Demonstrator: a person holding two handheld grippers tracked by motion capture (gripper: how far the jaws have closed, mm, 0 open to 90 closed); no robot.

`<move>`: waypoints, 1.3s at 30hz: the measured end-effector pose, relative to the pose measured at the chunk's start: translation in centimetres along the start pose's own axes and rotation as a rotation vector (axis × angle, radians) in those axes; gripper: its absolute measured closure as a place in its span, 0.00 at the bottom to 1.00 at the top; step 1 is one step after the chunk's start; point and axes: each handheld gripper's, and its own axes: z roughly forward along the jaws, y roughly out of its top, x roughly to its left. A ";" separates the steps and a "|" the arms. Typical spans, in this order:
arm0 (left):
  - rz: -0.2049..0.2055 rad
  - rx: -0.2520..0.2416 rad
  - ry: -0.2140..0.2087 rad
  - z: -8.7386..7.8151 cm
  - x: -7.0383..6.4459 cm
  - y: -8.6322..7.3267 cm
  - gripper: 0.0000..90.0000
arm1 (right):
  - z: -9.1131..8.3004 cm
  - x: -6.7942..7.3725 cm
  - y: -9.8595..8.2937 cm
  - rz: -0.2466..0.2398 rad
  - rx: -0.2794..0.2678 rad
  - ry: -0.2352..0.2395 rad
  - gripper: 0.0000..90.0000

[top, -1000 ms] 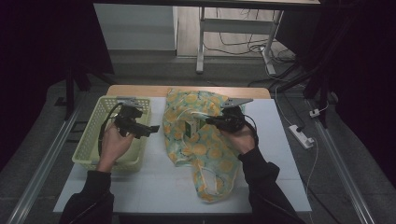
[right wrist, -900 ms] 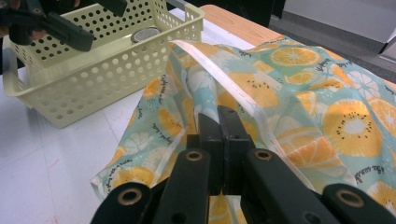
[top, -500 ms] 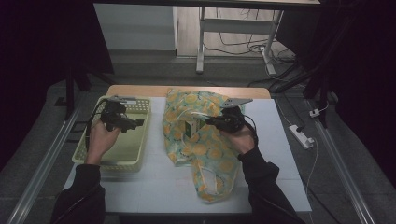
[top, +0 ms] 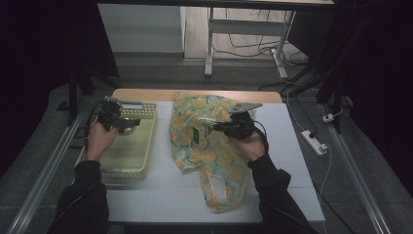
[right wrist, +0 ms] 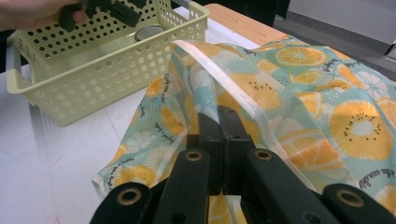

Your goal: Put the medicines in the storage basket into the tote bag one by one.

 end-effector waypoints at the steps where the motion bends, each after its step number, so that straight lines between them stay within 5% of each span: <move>1: -0.005 0.013 0.018 0.2 0.2 0.0 0.00 | 0.0 0.0 0.0 0.000 0.000 0.001 1.00; 10: -0.036 0.093 0.076 2.5 1.2 -0.1 0.00 | 0.0 0.0 0.0 -0.003 0.001 0.004 1.00; 20: -0.023 0.196 0.131 4.4 1.5 -0.1 0.00 | 0.0 0.1 0.0 -0.006 -0.003 0.007 1.00; 32: -0.133 0.286 0.116 5.2 2.3 -0.5 0.05 | 0.0 0.1 0.1 -0.009 -0.006 0.010 1.00; 36: -0.147 0.311 0.161 4.9 2.2 -0.3 0.22 | -0.1 0.2 0.1 -0.011 -0.006 0.009 1.00; 39: -0.164 0.325 0.161 4.9 2.1 -0.2 0.22 | -0.1 0.2 0.1 -0.012 -0.006 0.009 1.00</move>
